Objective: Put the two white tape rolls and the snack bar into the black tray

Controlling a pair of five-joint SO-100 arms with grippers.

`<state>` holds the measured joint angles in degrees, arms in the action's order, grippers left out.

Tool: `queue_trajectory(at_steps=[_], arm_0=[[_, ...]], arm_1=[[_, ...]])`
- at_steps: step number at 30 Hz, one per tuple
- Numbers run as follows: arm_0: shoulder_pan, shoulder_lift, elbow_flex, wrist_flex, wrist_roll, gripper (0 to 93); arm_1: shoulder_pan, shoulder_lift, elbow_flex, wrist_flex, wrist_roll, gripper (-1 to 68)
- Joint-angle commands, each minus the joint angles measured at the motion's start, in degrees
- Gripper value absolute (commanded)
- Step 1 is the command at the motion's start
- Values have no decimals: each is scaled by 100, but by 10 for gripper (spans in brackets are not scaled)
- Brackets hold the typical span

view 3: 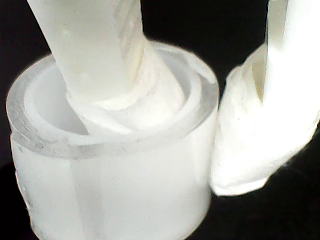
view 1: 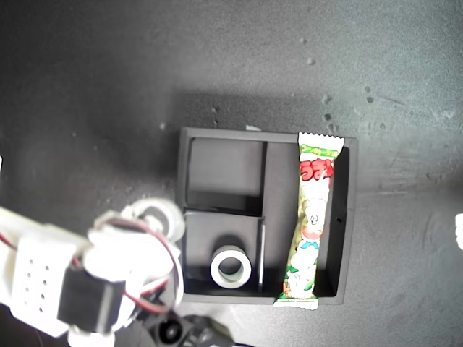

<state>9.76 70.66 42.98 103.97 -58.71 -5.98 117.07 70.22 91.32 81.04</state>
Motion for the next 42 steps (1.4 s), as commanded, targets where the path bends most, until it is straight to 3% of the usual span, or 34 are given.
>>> queue_trajectory(at_steps=[1, 7, 13, 17, 22, 31, 35, 37, 42], arm_0=[[-343, -431, -1415, 88, 563, 2], [-466, -2021, -2443, 97, 545, 2], [-272, -2364, -2373, 105, 220, 11], [-272, -2338, -2241, 105, 123, 133], [-343, -1898, -2197, 105, 237, 175], [-1195, 2013, 2101, -70, 35, 2], [-1582, 4667, 5651, -1468, 158, 1], [-1652, 5941, 7277, -2197, 167, 1], [-1354, 8314, 10230, -3349, -325, 1]], arm_1=[[255, 1934, 3252, -1283, 167, -7], [211, 4878, 7084, -2856, 185, -7], [-9, 7479, 9677, -3270, 562, -7], [-237, 7479, 10354, -3797, 580, -7], [-519, 7479, 10872, -4263, 598, -7], [-439, 7479, 10872, -3032, -396, -2], [-220, 7479, 10872, -1942, -264, -4], [-114, 7479, 10872, -1846, -413, -1], [167, 7427, 10872, -1441, -466, 0]])
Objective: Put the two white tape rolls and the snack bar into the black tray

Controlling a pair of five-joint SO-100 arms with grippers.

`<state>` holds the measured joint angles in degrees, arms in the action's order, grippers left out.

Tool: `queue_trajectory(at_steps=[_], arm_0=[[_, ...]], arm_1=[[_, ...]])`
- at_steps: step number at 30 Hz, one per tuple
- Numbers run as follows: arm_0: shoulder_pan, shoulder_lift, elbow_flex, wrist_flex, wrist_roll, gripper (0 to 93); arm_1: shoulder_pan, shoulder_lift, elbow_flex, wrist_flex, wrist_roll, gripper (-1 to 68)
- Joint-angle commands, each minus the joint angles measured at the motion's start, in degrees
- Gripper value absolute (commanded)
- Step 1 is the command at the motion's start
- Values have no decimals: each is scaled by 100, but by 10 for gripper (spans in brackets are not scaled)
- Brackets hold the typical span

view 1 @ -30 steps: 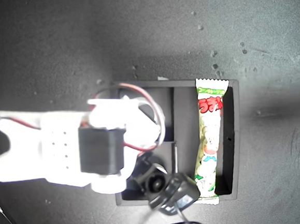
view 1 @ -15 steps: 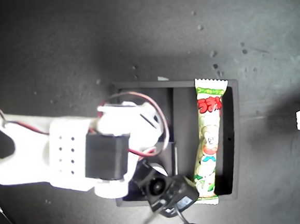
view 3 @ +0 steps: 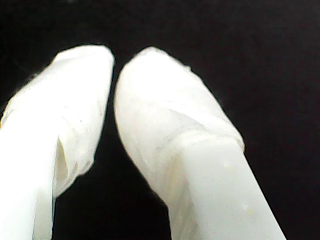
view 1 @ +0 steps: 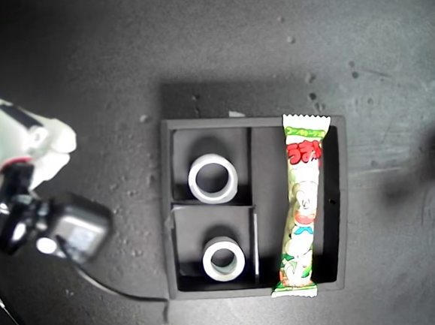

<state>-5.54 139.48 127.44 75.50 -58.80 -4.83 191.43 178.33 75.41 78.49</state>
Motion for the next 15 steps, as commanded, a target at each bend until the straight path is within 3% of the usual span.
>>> queue_trajectory(at_steps=[1, 4, 10, 15], arm_0=[[316, 1793, 2241, -668, -448, 1], [677, 2821, 3287, -817, -879, 1], [984, 5388, 5019, -167, -1310, 0], [1046, 5458, 5238, -211, -1327, 0]], arm_1=[[0, -9, 62, 149, -378, 0], [220, 53, 62, 141, -1828, 0], [97, 53, 62, 141, -1811, 0], [79, 53, 62, 141, -1802, 0]])
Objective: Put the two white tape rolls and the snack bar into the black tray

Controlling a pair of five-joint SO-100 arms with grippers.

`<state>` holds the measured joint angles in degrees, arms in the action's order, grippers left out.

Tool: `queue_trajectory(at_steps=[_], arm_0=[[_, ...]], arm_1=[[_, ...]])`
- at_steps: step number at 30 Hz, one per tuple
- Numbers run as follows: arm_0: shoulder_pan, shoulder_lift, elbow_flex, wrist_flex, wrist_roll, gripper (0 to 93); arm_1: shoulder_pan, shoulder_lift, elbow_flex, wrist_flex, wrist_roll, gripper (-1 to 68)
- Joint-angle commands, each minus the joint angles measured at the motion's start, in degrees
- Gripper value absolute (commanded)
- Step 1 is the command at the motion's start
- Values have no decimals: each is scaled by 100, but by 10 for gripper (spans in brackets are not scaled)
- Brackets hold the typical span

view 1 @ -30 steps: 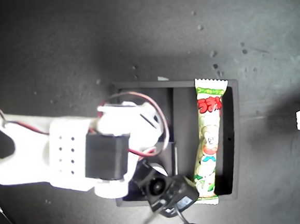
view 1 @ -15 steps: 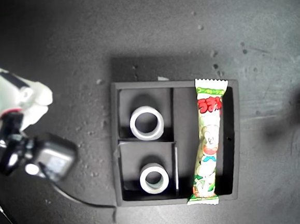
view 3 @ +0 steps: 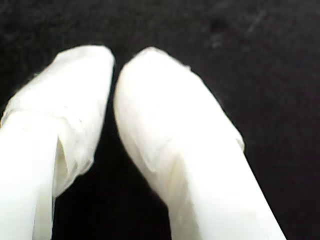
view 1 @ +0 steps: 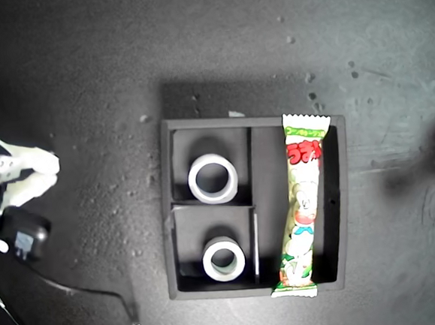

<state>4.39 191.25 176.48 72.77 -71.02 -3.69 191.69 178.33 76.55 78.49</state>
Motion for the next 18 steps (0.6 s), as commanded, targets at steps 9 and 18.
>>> queue_trajectory(at_steps=[9, 18], arm_0=[[246, 272, 334, 721, -773, 9], [466, 272, 334, 721, -668, 9]], arm_1=[[-35, 26, 62, 26, -1802, 0], [-35, 26, 62, 26, -1802, 0]])
